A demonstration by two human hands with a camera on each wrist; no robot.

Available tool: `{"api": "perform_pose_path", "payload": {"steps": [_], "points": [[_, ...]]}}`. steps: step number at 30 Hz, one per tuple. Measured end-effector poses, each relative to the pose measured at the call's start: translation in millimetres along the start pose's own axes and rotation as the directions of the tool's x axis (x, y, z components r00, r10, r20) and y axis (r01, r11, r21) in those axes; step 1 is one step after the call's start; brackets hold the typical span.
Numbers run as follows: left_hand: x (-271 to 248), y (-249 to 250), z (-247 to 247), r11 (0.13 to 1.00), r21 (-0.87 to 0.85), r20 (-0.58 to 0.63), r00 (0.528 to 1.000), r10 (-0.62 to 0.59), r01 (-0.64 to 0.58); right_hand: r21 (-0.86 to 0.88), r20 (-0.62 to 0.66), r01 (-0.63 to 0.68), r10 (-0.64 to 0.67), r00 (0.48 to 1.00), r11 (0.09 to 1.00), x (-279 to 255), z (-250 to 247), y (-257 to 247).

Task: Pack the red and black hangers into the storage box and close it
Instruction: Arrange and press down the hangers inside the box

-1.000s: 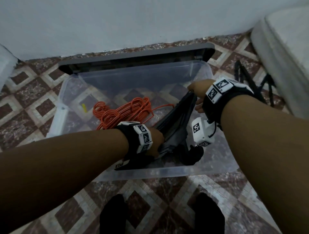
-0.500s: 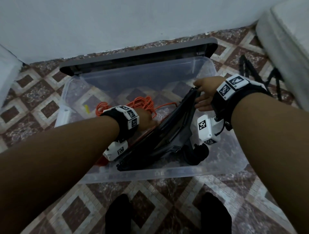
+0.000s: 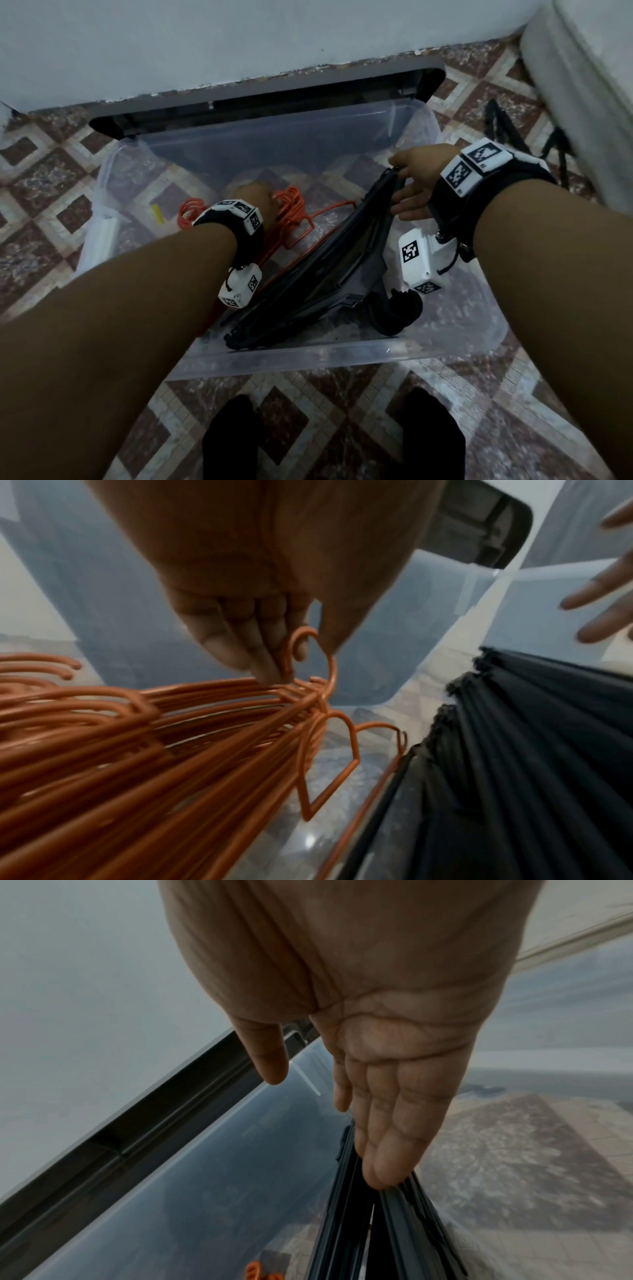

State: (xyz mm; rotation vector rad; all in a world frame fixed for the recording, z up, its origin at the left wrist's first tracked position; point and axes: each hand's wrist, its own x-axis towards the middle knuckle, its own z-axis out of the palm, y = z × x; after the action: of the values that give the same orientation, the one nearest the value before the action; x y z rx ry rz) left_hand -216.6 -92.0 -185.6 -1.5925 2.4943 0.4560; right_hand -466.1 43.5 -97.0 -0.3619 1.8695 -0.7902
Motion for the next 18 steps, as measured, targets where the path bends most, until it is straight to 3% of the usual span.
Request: {"api": "perform_pose_path", "payload": {"steps": [5, 8, 13, 18], "points": [[-27, 14, -55, 0.98, 0.108, -0.07, 0.982, 0.174, -0.166, -0.045, -0.006, 0.003, -0.004, 1.0, 0.999, 0, 2, -1], [-50, -1, -115, 0.969, 0.057, -0.142, 0.959, 0.245, -0.239, -0.09, 0.026, 0.032, -0.03, 0.999, 0.995, -4, 9, -5], [-84, -52, -180, 0.966, -0.217, -0.206, 0.974, 0.097, -0.142, -0.148, 0.182, 0.104, -0.076, 0.98, 0.984, -18, 42, -20], [-90, -88, -168, 0.844, -0.535, -0.189, 0.979, -0.081, -0.033, -0.16, 0.265, 0.178, -0.131, 0.955, 0.971, -32, 90, -26]]}}
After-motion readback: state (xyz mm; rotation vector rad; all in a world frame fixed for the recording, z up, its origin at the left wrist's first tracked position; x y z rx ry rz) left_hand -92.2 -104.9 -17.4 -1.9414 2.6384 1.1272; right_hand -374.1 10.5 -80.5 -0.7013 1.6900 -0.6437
